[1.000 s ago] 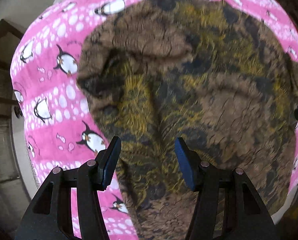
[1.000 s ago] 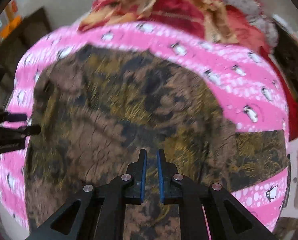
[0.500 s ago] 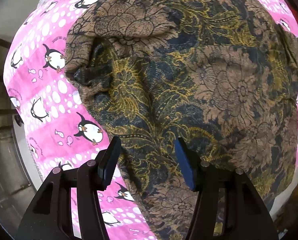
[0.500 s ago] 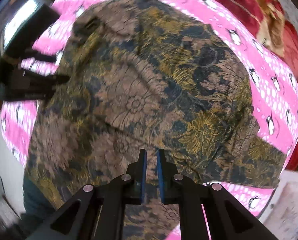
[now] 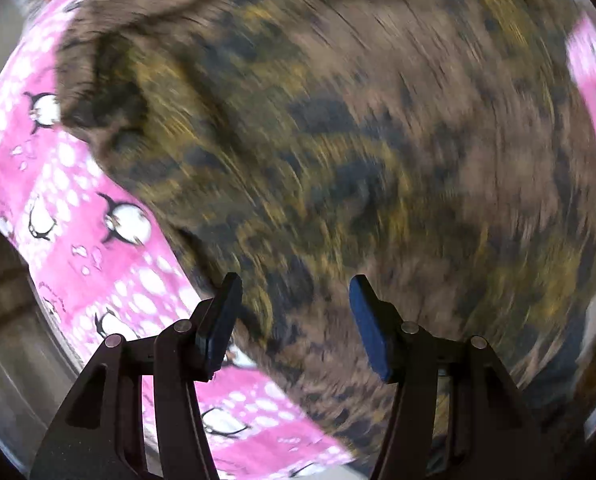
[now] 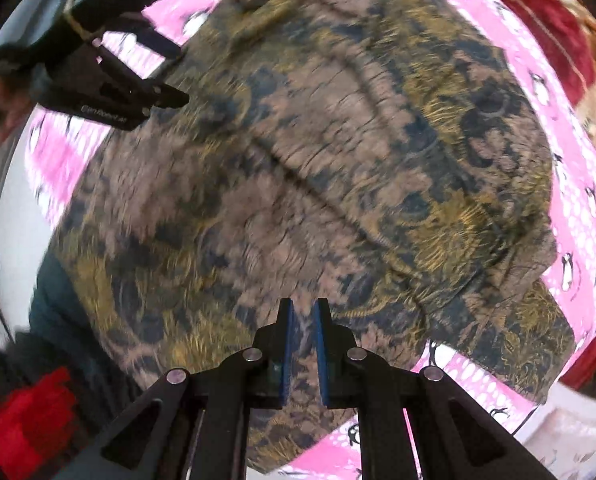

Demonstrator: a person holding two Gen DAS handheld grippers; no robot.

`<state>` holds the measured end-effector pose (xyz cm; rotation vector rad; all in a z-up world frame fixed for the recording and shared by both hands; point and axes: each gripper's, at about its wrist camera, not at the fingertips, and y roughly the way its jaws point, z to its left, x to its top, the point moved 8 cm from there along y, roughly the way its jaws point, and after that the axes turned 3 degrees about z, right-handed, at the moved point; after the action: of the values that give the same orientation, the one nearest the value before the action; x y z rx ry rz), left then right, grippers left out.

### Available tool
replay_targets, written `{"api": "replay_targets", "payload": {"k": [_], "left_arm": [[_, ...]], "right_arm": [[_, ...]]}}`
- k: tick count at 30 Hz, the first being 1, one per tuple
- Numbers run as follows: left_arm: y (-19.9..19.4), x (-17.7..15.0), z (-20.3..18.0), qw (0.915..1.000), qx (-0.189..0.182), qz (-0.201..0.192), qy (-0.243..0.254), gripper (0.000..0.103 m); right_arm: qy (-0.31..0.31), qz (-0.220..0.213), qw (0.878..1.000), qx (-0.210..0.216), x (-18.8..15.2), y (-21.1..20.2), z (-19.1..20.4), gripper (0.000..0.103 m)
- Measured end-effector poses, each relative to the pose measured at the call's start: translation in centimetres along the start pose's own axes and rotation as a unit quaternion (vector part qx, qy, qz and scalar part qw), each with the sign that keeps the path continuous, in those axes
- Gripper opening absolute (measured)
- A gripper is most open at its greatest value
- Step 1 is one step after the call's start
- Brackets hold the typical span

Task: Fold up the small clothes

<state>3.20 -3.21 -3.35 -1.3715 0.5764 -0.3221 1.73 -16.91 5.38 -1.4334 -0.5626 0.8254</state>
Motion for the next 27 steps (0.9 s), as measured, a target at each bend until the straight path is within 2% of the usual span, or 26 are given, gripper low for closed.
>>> {"api": "replay_targets", "payload": {"k": [5,8,10,12,13,14,15,17,18,19,20,21,22,23,24,27], "left_arm": [[0.8,-5.1,-3.0,0.9972,-0.015,-0.012,0.073,0.056],[0.9,-8.0,-3.9,0.9951,-0.026,-0.031,0.090,0.056],[0.9,-9.9,-3.7,0.9951,-0.027,-0.058,0.075,0.056],[0.8,-10.9,-3.1,0.9928,-0.021,-0.112,0.036,0.056],[0.6,-11.0,-2.8,0.9897,-0.014,-0.141,0.018,0.056],[0.2,-11.0,-2.4,0.9822,0.004,-0.188,-0.005,0.056],[0.1,-10.8,-2.3,0.9756,0.004,-0.218,-0.023,0.056],[0.1,-9.8,-2.3,0.9585,0.001,-0.275,-0.075,0.056],[-0.2,-9.0,-2.1,0.9509,-0.006,-0.294,-0.097,0.056],[0.0,-8.1,-2.1,0.9409,-0.018,-0.314,-0.127,0.056],[-0.1,-6.9,-1.6,0.9333,-0.026,-0.327,-0.146,0.056],[-0.1,-5.6,-1.4,0.9252,-0.036,-0.339,-0.166,0.056],[0.5,-4.3,-0.2,0.9192,-0.045,-0.346,-0.182,0.056],[0.5,-4.0,-0.1,0.9128,-0.050,-0.352,-0.200,0.056],[0.8,-3.4,0.2,0.9060,-0.052,-0.362,-0.213,0.056],[1.7,-2.4,1.3,0.8882,-0.059,-0.380,-0.251,0.056]], "right_arm": [[-0.086,-0.007,0.996,0.013,-3.5,0.3,3.2,0.007],[-0.120,-0.047,0.991,0.025,-6.4,-0.2,5.2,0.007],[-0.125,-0.081,0.989,0.012,-8.3,-0.5,5.7,0.007],[-0.101,-0.134,0.985,-0.034,-10.7,-1.2,4.9,0.007],[-0.067,-0.175,0.980,-0.061,-12.0,-1.6,3.6,0.008],[-0.012,-0.219,0.972,-0.083,-13.7,-2.0,1.6,0.012],[0.036,-0.249,0.964,-0.089,-14.9,-2.2,-0.1,0.014],[0.147,-0.304,0.939,-0.069,-18.3,-1.9,-4.7,0.016],[0.229,-0.330,0.913,-0.065,-20.8,-1.0,-8.5,0.018],[0.277,-0.342,0.896,-0.061,-22.3,-0.3,-10.9,0.018],[0.342,-0.354,0.869,-0.056,-24.4,1.0,-14.3,0.018],[0.381,-0.361,0.850,-0.052,-25.6,1.7,-16.4,0.018],[0.433,-0.373,0.819,-0.044,-27.3,2.6,-19.2,0.018],[0.457,-0.380,0.803,-0.039,-28.0,3.1,-20.6,0.018],[0.489,-0.398,0.775,-0.032,-29.0,3.3,-22.8,0.019],[0.512,-0.431,0.743,-0.019,-29.0,2.7,-26.4,0.023]]}}
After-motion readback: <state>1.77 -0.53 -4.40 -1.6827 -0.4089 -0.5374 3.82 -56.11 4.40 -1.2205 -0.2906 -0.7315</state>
